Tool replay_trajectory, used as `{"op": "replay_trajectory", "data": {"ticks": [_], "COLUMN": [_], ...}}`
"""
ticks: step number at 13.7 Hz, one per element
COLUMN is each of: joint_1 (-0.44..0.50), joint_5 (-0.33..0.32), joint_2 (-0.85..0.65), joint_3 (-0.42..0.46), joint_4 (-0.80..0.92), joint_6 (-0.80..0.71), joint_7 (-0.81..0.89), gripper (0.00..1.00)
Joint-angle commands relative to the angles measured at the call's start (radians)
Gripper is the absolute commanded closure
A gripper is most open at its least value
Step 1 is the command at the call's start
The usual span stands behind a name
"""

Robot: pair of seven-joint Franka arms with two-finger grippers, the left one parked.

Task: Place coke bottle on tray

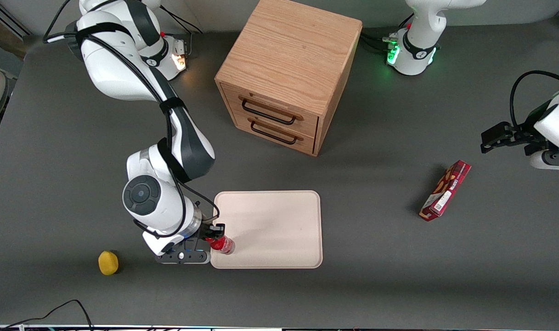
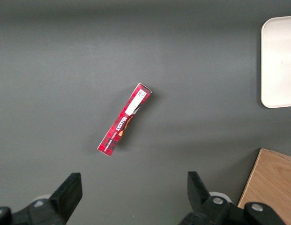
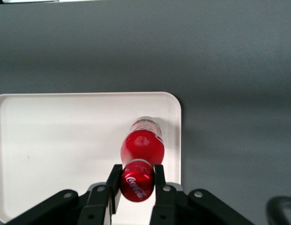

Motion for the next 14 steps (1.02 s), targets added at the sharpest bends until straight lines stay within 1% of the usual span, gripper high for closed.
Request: {"op": "replay_trajectory", "data": {"ticks": [1, 4, 5, 6, 7, 11, 14], "joint_1": [0.006, 0.002, 0.002, 0.002, 0.006, 0.006, -0.001], "joint_5": [0.015, 0.017, 0.017, 0.017, 0.017, 0.015, 0.009], "joint_2": [0.034, 0.035, 0.040, 0.040, 0.040, 0.023, -0.058], "joint_3": [-0.010, -0.010, -0.010, -0.010, -0.010, -0.008, -0.010], "joint_4": [0.049, 0.044, 0.044, 0.044, 0.044, 0.046, 0.046], "joint_6": [0.003, -0.005, -0.005, -0.002, -0.002, -0.012, -0.089], "joint_7": [0.022, 0.021, 0.021, 0.021, 0.021, 0.022, 0.021], "gripper": [1.00, 1.00, 0.53, 0.36, 0.00, 0.00, 0.00]}}
